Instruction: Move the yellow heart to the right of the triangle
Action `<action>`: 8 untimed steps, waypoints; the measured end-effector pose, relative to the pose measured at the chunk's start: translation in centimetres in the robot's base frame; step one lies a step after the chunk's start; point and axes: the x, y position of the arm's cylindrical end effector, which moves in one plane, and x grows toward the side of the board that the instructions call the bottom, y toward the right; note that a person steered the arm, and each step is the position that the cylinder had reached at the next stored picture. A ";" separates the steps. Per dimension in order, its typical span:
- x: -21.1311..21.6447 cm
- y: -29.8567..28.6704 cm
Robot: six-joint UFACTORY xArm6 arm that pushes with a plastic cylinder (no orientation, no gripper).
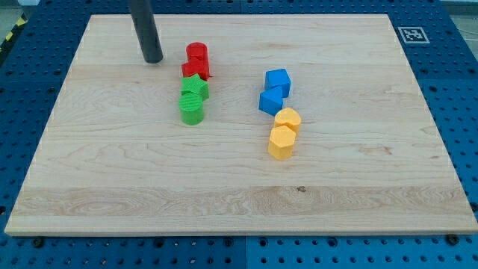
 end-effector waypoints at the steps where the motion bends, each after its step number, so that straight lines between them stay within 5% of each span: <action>1: 0.2 0.0; 3: 3.4 -0.2; 6: 18.1 -0.2; 8: 24.7 7.4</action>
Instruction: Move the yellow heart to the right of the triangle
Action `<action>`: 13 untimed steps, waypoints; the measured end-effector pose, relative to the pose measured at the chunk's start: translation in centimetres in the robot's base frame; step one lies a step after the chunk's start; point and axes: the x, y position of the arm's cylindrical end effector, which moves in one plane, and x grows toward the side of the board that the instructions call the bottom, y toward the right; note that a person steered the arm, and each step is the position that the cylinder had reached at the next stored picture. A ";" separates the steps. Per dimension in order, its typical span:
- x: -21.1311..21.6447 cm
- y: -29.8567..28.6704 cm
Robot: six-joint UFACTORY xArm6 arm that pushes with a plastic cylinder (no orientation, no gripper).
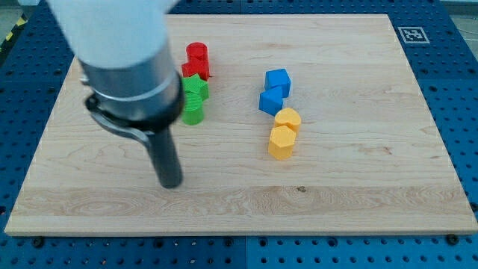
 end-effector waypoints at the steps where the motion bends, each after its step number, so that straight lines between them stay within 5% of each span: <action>1: 1.3 2.4; 8: 2.5 20.1; 10: 1.5 13.8; 13: -5.8 9.0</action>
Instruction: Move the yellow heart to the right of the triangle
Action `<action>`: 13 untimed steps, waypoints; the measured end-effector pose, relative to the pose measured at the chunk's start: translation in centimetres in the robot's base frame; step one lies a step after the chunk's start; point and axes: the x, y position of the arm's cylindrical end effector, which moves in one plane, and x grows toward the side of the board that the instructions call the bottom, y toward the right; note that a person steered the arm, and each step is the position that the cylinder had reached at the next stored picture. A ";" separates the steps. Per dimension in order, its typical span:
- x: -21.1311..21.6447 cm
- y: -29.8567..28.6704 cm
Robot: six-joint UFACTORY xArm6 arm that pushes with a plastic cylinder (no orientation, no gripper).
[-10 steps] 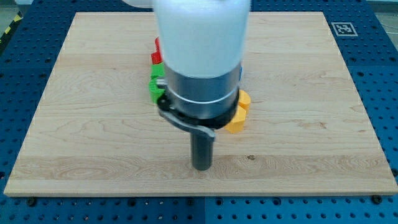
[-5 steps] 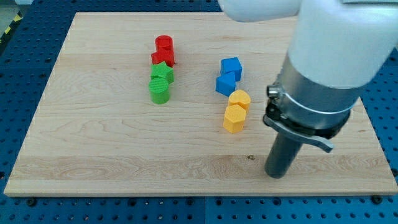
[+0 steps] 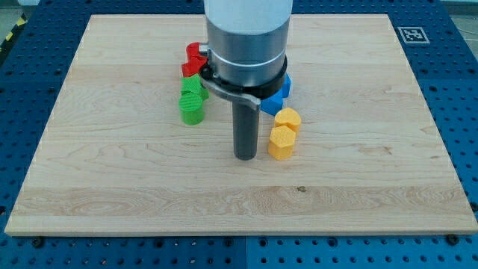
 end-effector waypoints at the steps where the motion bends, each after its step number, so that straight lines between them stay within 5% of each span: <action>1: -1.4 0.2; 11: -1.3 13.3; 13: -4.8 12.7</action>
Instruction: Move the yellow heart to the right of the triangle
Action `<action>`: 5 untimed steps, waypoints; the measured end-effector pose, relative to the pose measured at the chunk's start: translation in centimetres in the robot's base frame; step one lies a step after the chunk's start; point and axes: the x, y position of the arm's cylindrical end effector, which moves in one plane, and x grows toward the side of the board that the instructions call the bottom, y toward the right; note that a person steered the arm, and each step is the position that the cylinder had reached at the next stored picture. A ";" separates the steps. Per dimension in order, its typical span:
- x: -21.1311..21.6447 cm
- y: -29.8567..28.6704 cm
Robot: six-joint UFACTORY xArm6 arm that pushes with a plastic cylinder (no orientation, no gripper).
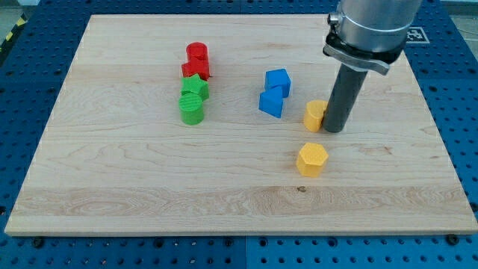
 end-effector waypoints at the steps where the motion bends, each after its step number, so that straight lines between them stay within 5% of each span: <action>1: -0.9 -0.9; 5: -2.5 -3.0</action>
